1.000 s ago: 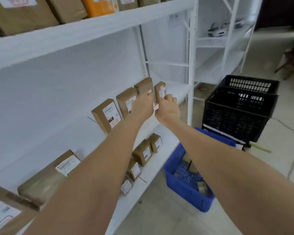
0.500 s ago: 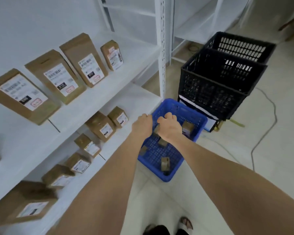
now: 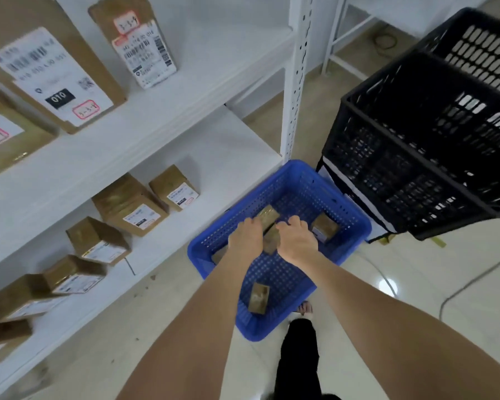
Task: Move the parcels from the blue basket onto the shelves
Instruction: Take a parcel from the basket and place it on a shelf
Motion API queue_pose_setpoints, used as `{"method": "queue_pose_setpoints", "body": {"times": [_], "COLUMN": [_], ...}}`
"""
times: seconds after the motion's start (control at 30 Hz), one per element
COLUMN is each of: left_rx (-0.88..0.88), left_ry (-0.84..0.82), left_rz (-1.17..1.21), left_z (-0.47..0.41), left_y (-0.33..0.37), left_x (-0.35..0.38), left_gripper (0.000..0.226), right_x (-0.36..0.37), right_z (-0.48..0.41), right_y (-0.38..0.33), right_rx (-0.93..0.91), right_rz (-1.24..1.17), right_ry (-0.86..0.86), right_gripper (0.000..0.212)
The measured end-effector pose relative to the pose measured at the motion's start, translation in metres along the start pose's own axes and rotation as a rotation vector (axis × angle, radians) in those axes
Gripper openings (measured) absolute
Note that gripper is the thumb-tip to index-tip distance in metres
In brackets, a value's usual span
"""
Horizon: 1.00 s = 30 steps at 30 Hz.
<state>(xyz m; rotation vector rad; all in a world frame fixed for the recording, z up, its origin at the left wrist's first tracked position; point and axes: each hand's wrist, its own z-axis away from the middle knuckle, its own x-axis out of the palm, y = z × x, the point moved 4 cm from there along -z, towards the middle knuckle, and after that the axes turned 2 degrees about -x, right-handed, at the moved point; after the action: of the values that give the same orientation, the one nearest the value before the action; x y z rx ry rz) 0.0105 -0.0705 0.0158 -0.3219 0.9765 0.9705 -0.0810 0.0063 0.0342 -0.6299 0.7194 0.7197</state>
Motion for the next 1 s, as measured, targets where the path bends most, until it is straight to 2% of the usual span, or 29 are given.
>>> {"method": "queue_pose_setpoints", "body": {"times": [0.2, 0.33, 0.47, 0.63, 0.7, 0.77, 0.9, 0.97, 1.0], "left_rx": [-0.11, -0.19, -0.4, -0.649, -0.701, -0.762, -0.784, -0.784, -0.804], "left_ry": [-0.097, -0.149, -0.145, -0.111, -0.097, -0.057, -0.026, -0.025, -0.017], "left_rz": [0.066, 0.17, 0.475, 0.724, 0.78, 0.898, 1.137, 1.326, 1.394], "left_z": [-0.097, -0.166, -0.24, -0.322, -0.351, -0.373, -0.402, -0.399, -0.393], "left_y": [0.011, 0.001, -0.022, -0.054, -0.065, -0.074, -0.084, -0.079, -0.077], "left_x": [0.044, 0.098, 0.172, 0.264, 0.291, 0.31, 0.337, 0.34, 0.34], "left_gripper": [0.05, 0.051, 0.048, 0.065, 0.069, 0.068, 0.055, 0.064, 0.069], "right_x": [0.018, 0.059, 0.127, 0.212, 0.238, 0.262, 0.283, 0.283, 0.28], "right_z": [-0.111, -0.193, -0.287, -0.388, -0.423, -0.456, -0.492, -0.493, -0.489], "right_y": [0.037, 0.061, 0.094, 0.13, 0.138, 0.142, 0.14, 0.138, 0.138], "right_rx": [-0.017, -0.03, -0.004, 0.048, 0.057, 0.063, 0.094, 0.096, 0.112], "right_rz": [0.007, -0.021, -0.134, -0.408, -0.523, -0.518, -0.62, -0.731, -0.767], "right_ry": [-0.081, -0.157, -0.216, -0.333, -0.328, -0.335, -0.331, -0.305, -0.278], "right_gripper": [0.058, 0.059, 0.056, 0.075, 0.078, 0.09, 0.114, 0.112, 0.102]}}
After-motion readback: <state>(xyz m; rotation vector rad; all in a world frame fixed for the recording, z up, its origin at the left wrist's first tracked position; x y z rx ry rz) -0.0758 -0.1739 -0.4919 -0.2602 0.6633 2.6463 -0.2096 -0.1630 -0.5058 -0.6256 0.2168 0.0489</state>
